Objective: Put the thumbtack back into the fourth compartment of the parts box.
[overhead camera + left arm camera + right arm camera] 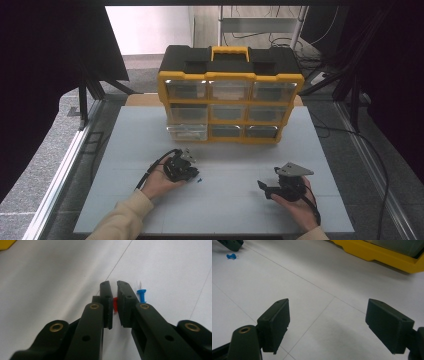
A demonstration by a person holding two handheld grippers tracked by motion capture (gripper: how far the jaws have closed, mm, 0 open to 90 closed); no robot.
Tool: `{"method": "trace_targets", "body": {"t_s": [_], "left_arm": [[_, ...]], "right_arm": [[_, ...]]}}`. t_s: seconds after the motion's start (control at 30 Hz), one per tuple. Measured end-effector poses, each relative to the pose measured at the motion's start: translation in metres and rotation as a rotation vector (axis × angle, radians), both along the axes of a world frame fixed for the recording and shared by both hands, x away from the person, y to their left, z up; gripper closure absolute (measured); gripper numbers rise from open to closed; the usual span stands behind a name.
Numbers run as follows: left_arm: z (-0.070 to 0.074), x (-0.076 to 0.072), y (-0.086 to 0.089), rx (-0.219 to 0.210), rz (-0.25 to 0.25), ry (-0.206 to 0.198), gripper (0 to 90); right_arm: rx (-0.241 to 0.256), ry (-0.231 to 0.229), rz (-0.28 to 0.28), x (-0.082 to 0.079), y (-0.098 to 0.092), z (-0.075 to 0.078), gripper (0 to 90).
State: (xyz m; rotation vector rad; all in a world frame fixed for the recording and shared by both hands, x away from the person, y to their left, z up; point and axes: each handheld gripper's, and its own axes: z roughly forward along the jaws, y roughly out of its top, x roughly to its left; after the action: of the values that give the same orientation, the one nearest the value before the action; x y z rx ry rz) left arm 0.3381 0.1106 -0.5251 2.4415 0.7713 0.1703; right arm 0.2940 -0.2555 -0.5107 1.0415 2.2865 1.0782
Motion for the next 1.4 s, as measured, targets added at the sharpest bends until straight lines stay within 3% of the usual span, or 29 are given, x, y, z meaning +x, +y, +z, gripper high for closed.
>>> {"method": "trace_targets", "body": {"t_s": [0.57,0.77,1.07,1.2,1.4], "left_arm": [[0.001,0.000,0.000,-0.004,-0.003,-0.009,82.9],[0.006,0.000,0.006,-0.026,0.009,-0.015,82.9],[0.025,-0.002,0.018,-0.100,0.029,-0.046,83.0],[0.037,-0.006,0.024,-0.151,0.061,-0.074,83.0],[0.053,-0.011,0.033,-0.215,0.065,-0.106,82.9]], "right_arm": [[0.000,0.002,0.002,0.000,0.000,0.000,19.5],[0.001,0.002,0.001,0.000,0.000,0.000,19.5],[0.002,0.001,-0.001,0.000,-0.001,0.000,19.5],[0.005,-0.002,-0.003,0.000,-0.001,0.000,19.5],[0.002,-0.002,-0.003,0.000,-0.001,0.000,19.6]]}}
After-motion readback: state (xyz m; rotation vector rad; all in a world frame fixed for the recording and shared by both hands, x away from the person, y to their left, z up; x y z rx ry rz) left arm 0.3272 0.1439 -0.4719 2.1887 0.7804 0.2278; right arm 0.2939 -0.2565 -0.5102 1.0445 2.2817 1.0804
